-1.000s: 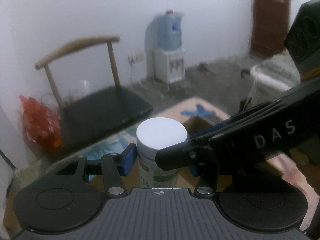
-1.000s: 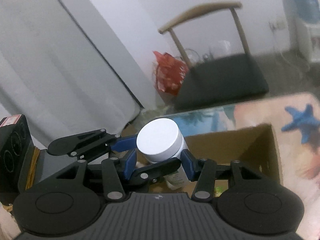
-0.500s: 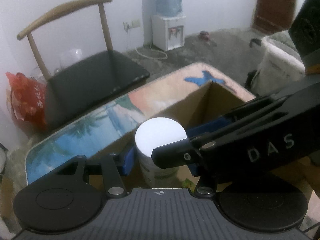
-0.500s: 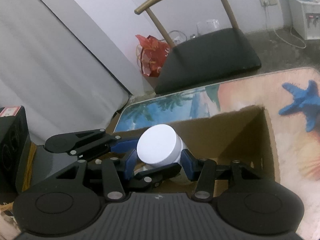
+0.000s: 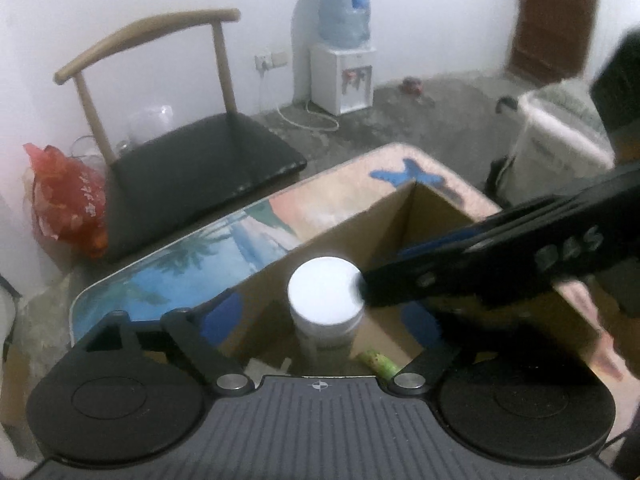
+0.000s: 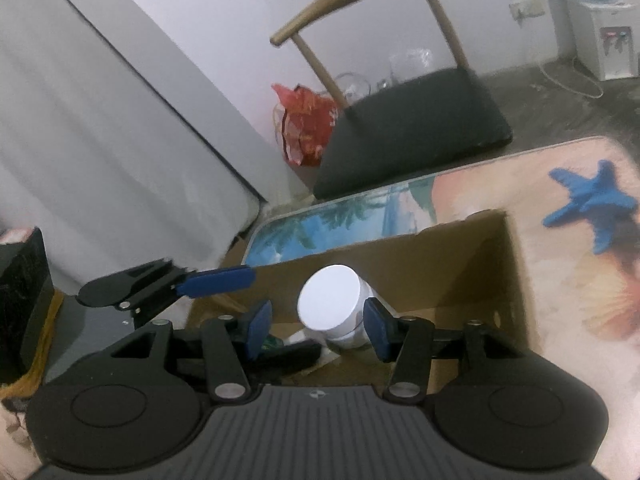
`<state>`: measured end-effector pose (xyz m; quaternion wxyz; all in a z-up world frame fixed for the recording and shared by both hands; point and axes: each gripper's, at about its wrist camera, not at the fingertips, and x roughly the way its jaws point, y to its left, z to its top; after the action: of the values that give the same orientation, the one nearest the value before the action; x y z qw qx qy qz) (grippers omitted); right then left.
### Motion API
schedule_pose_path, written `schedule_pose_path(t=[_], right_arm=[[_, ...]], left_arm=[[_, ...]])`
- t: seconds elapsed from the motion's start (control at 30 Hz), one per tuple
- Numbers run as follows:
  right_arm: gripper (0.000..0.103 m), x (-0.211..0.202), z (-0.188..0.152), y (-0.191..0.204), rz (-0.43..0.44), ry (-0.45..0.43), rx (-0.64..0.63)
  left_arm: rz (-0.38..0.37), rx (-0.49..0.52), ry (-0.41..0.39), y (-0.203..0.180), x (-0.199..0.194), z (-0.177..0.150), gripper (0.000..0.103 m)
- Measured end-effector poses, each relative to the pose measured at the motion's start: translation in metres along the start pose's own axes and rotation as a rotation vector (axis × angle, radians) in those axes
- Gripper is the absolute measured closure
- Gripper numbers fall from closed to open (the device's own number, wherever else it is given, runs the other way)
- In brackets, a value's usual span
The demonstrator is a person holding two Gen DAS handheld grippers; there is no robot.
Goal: Organize rigid objects
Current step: 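Carry the supplement jar into the box and release it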
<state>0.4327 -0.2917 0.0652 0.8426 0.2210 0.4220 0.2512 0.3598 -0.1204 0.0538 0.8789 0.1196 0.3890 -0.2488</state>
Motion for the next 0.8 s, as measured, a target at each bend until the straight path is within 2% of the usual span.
schedule_pose_path(t=[0.1,0.27,0.37,0.47,0.6,0.7,0.8], right_arm=[[0.049,-0.034,-0.010,0.005,0.018,-0.053,0.014],[0.047,-0.113,-0.049,0.019,0.058,-0.180,0.006],[0.041,-0.156,-0.084,0.029,0.056,-0.262,-0.025],[0.036,-0.191,-0.124,0.032,0.050,-0.330,-0.025],[0.036,-0.212,-0.175,0.031,0.026,-0.369,0.006],[0.030,-0.217,-0.206,0.026,0.006,-0.380,0.033],[0.029,-0.206,-0.231,0.020,-0.013,-0.364,0.066]], left_arm=[[-0.006,-0.028,-0.028,0.003,-0.031,-0.006,0.012],[-0.005,-0.046,-0.130,0.000,-0.099,-0.027,0.006],[-0.046,-0.063,-0.198,-0.007,-0.137,-0.050,0.003],[-0.084,-0.088,-0.229,-0.019,-0.161,-0.079,0.003],[-0.141,-0.153,-0.234,-0.036,-0.176,-0.121,0.003],[-0.142,-0.206,-0.231,-0.048,-0.178,-0.150,0.003],[-0.148,-0.276,-0.216,-0.056,-0.173,-0.175,0.003]])
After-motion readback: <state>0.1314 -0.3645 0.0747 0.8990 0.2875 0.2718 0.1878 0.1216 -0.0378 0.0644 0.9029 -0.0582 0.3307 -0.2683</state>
